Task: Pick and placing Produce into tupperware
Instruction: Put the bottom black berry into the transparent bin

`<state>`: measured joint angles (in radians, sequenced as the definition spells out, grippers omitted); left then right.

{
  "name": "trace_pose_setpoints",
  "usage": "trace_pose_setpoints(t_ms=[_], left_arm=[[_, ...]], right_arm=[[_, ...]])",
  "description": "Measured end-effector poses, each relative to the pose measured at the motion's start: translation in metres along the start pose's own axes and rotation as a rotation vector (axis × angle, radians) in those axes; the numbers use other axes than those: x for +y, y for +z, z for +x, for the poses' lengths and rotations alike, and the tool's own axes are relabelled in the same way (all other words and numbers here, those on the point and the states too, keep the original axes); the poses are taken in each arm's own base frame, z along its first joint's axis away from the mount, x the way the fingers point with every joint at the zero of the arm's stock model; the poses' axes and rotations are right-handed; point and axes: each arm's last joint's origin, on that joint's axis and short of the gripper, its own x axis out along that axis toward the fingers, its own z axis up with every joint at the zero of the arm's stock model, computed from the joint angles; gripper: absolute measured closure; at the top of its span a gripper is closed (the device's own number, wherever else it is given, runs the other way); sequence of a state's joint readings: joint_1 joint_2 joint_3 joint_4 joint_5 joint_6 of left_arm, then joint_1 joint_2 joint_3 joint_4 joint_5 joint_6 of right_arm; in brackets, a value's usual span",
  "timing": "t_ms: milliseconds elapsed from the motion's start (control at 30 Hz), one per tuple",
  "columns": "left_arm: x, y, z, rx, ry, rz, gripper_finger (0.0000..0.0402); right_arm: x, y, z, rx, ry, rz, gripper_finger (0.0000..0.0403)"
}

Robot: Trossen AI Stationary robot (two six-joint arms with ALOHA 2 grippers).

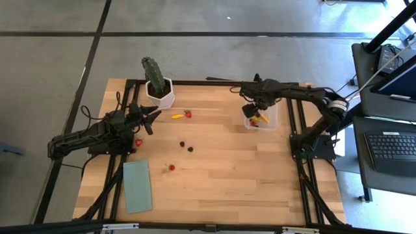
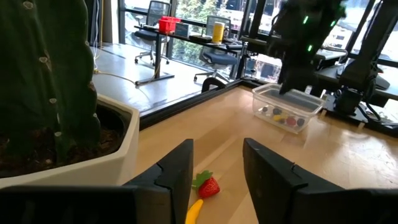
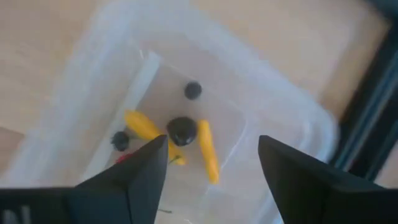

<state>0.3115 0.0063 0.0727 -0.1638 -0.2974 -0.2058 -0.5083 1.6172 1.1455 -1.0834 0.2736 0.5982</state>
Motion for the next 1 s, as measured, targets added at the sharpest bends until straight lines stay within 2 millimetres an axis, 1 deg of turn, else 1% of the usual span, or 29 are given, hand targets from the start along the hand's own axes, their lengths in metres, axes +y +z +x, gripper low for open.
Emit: trace_pose_setpoints(t_ms=[100,233,367,467,567,633,700,767,833,1000], left_arm=[[0.000,0.000,0.000,0.002,-0.008,-0.003,0.0244],[-0.001,0.000,0.000,0.009,-0.042,0.001,0.0197],[-0.002,-0.001,0.000,0.017,-0.080,0.022,0.0157],[-0.003,-0.001,0.000,0.021,-0.095,0.006,0.0140],[-0.003,-0.001,0.000,0.026,-0.103,-0.055,0.0135],[-0.003,-0.001,0.000,0.031,-0.119,-0.072,0.0137],[-0.005,-0.002,0.000,0.048,-0.176,-0.073,0.0140],[-0.007,-0.003,0.000,0.072,-0.226,-0.071,0.0144],[-0.008,-0.004,0.002,0.095,-0.238,-0.067,0.0147],[-0.016,-0.002,0.010,0.090,-0.285,-0.034,0.0149]], right_arm=[[-0.004,0.003,-0.035,-0.102,0.068,0.014,0.0146],[-0.005,-0.003,-0.086,-0.285,0.203,0.006,0.0147],[-0.002,-0.020,-0.132,-0.509,0.368,-0.053,0.0148],[0.001,-0.036,-0.155,-0.707,0.449,-0.105,0.0148],[0.005,-0.050,-0.166,-0.855,0.482,-0.129,0.0148],[0.005,-0.058,-0.168,-0.927,0.495,-0.115,0.0148],[0.006,-0.064,-0.170,-0.986,0.510,-0.100,0.0148],[0.005,-0.067,-0.169,-1.028,0.520,-0.100,0.0148],[0.006,-0.068,-0.168,-1.054,0.531,-0.100,0.0148],[0.009,-0.067,-0.162,-1.081,0.552,-0.081,0.0148]])
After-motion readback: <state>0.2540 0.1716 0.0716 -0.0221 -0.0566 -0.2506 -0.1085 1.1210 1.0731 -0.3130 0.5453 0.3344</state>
